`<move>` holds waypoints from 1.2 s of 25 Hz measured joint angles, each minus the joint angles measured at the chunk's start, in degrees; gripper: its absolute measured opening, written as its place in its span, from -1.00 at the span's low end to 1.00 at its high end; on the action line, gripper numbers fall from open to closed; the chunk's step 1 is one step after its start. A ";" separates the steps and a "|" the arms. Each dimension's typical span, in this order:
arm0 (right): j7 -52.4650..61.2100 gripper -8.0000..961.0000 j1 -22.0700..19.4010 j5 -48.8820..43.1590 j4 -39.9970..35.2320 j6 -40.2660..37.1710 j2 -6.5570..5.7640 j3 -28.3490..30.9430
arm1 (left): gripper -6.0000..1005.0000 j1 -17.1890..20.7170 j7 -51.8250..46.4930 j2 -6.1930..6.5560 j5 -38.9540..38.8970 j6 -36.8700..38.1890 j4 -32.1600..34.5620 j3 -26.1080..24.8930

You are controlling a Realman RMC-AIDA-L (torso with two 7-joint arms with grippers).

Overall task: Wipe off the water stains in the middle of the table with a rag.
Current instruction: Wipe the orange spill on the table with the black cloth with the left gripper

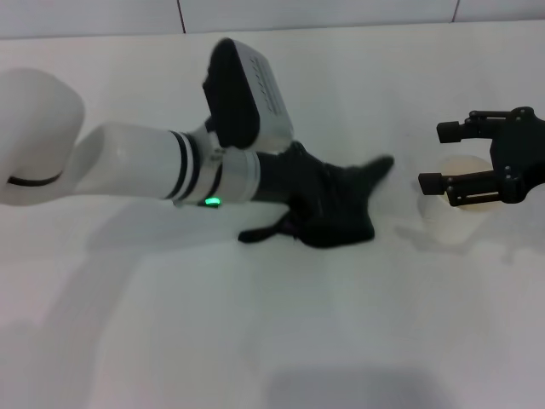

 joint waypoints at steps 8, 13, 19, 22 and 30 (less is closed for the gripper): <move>0.00 0.75 -0.26 0.03 0.01 0.14 0.00 0.00 | -0.84 0.51 4.59 0.68 0.70 -1.75 -0.59 -10.89; 0.10 0.75 -0.39 0.12 0.01 0.25 0.00 0.00 | -0.84 0.27 5.64 0.58 1.56 -1.80 -0.59 -11.89; 0.15 0.75 -0.46 0.12 0.02 0.43 0.00 0.00 | -0.84 0.01 6.00 0.21 1.93 -1.89 -0.58 -11.61; 0.14 0.75 -0.46 0.12 0.02 0.43 0.00 0.00 | -0.83 -0.05 6.31 0.04 1.71 -1.90 -0.87 -11.53; 0.04 0.75 -0.44 0.12 0.02 0.43 0.00 0.09 | -0.83 -0.04 6.47 -0.63 -0.04 -1.58 -2.17 -10.62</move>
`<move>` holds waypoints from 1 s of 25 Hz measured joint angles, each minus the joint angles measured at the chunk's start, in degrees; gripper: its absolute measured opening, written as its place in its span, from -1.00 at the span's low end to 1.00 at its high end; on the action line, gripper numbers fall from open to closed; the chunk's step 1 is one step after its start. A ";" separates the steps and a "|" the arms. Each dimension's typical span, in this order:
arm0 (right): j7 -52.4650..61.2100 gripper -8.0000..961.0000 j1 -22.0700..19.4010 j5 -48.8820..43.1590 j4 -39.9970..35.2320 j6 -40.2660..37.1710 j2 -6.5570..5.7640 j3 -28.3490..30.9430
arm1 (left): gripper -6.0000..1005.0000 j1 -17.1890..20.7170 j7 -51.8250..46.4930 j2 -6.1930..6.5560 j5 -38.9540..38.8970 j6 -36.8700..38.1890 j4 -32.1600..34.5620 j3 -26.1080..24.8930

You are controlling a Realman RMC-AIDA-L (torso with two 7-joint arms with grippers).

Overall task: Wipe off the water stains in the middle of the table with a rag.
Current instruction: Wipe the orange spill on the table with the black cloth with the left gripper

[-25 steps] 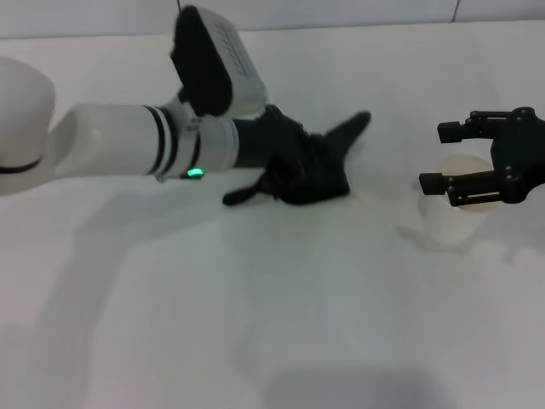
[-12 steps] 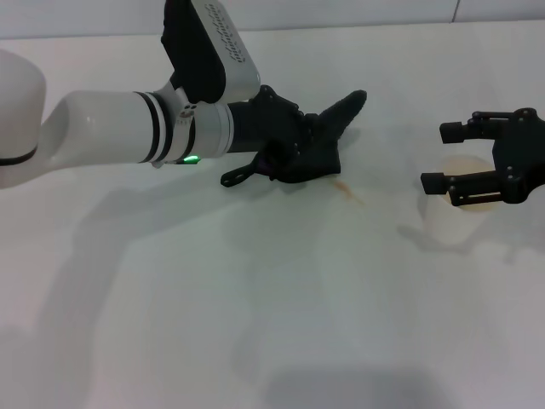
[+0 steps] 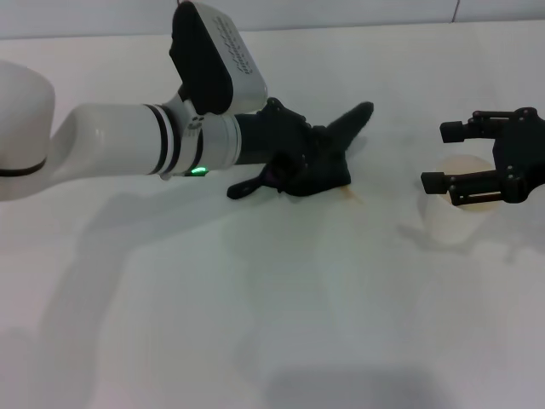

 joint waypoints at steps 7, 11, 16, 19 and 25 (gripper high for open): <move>-0.03 0.75 -0.04 -0.01 0.00 -0.21 0.00 0.00 | -0.82 -0.30 1.45 0.12 -7.90 -0.21 -0.43 9.04; -0.04 0.75 -0.08 0.00 0.00 -0.32 0.00 0.00 | -0.82 -0.58 1.49 0.07 -8.79 0.11 -0.43 11.13; -0.05 0.75 -0.16 -0.01 0.00 -0.40 0.00 -0.03 | -0.81 -0.61 1.33 -0.08 -9.40 0.24 -0.43 13.29; -0.04 0.75 -0.18 -0.01 0.00 -0.41 0.00 -0.10 | -0.81 -0.46 1.51 -0.08 -12.08 0.29 -0.43 15.78; -0.04 0.75 -0.18 0.05 0.00 -0.39 0.00 -0.14 | -0.80 -0.26 1.97 0.10 -14.38 0.85 -0.07 17.85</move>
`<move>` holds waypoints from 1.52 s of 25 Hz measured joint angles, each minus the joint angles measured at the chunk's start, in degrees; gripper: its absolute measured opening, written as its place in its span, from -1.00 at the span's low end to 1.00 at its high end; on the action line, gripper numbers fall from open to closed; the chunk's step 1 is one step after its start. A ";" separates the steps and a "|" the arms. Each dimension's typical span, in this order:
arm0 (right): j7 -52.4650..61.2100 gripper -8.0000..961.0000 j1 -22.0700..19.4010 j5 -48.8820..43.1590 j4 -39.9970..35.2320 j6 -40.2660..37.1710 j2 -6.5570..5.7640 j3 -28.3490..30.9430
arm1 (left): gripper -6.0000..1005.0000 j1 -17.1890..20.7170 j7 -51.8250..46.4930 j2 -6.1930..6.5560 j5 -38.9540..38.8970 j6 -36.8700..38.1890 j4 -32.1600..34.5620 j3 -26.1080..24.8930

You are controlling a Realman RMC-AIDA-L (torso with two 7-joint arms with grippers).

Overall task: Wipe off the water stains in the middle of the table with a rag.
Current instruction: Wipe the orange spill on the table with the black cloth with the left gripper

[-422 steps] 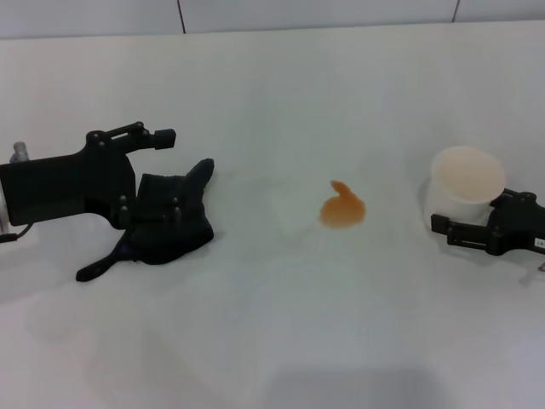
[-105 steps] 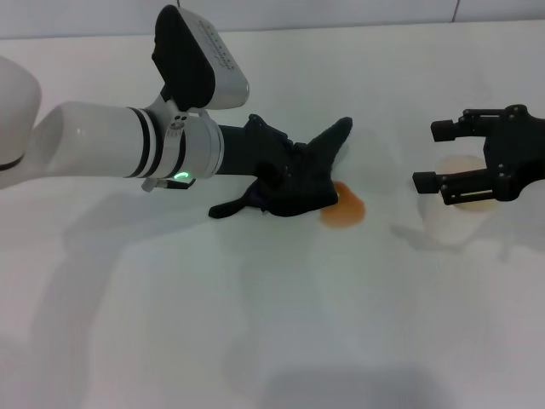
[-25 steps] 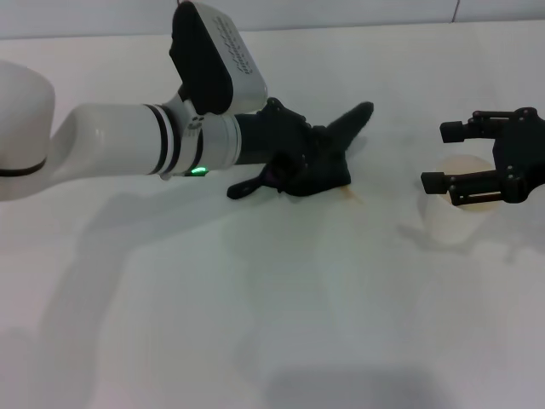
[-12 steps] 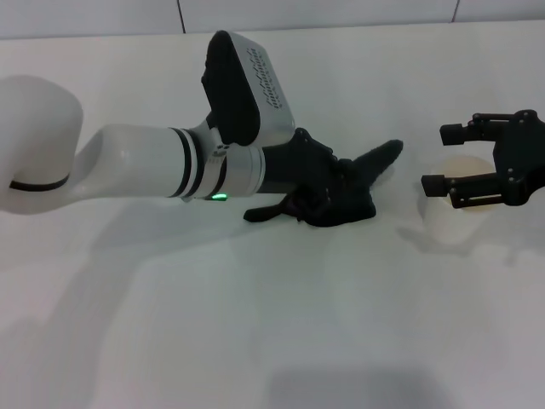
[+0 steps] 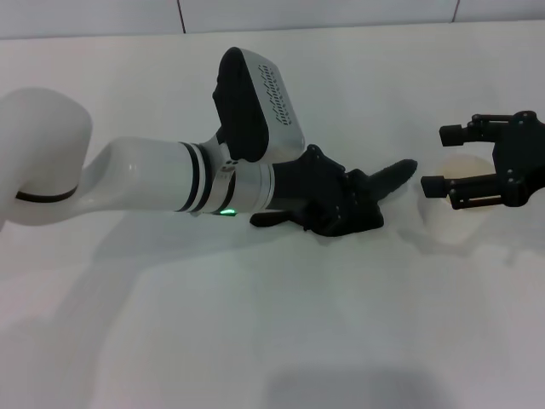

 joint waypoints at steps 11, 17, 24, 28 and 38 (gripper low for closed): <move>0.00 0.75 0.00 0.57 0.00 0.28 0.00 0.06 | -0.79 -0.04 0.30 0.41 0.28 -1.38 -2.30 -0.57; 0.00 0.75 0.01 0.58 0.00 0.32 0.00 0.05 | -0.79 -0.08 0.37 0.99 0.60 -4.21 -3.28 -1.67; 0.00 0.75 0.00 0.55 0.00 0.31 0.00 0.05 | -0.78 0.46 0.36 1.10 6.16 -4.39 -3.36 -9.05; 0.00 0.75 0.00 0.55 0.00 0.33 0.00 0.06 | -0.78 0.88 0.17 1.24 7.29 -4.34 -3.42 -10.66; -0.12 0.75 -0.88 0.47 -0.02 -0.26 -0.09 2.26 | -0.77 3.64 -0.59 2.06 7.42 -1.60 -1.81 -14.77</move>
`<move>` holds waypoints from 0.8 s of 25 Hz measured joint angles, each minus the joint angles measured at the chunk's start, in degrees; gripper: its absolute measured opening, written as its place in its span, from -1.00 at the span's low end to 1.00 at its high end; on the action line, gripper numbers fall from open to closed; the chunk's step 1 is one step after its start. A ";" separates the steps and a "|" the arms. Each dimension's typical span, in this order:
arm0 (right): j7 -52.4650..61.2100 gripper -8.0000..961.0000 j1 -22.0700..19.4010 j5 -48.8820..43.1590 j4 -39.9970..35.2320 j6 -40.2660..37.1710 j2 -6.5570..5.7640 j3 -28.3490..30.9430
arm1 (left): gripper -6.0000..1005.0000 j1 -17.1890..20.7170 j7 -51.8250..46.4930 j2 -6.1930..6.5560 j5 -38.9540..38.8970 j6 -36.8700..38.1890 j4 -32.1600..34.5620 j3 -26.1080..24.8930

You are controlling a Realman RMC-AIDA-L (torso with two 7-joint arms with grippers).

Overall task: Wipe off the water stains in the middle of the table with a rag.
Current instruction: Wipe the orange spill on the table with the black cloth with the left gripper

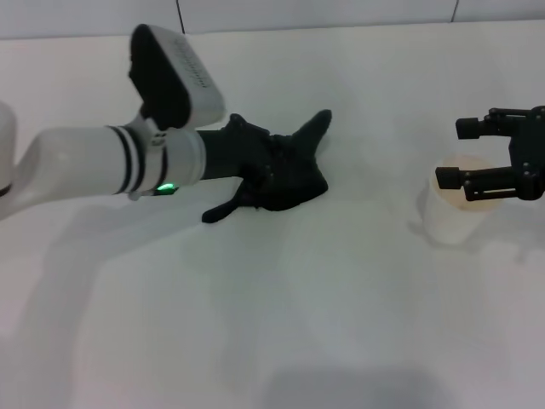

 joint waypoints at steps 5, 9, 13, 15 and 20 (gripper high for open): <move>-0.26 0.75 0.06 0.04 0.03 0.06 0.02 -0.02 | -0.76 4.62 -1.98 1.83 0.08 3.93 4.08 -1.18; -0.19 0.75 0.14 0.05 0.23 0.14 0.01 -0.33 | -0.76 7.87 -4.69 3.76 0.15 7.78 6.90 -1.56; -0.04 0.75 0.35 0.11 0.47 0.24 0.06 -0.40 | -0.75 10.22 -7.45 5.56 0.20 13.28 7.76 -2.67; 0.00 0.75 0.49 0.14 0.65 0.33 0.07 -0.47 | -0.75 11.33 -8.49 6.24 0.44 15.84 7.85 -3.84; 0.07 0.75 0.54 0.24 0.72 0.45 0.14 -0.57 | -0.75 13.23 -13.12 6.93 6.75 22.65 8.39 -9.88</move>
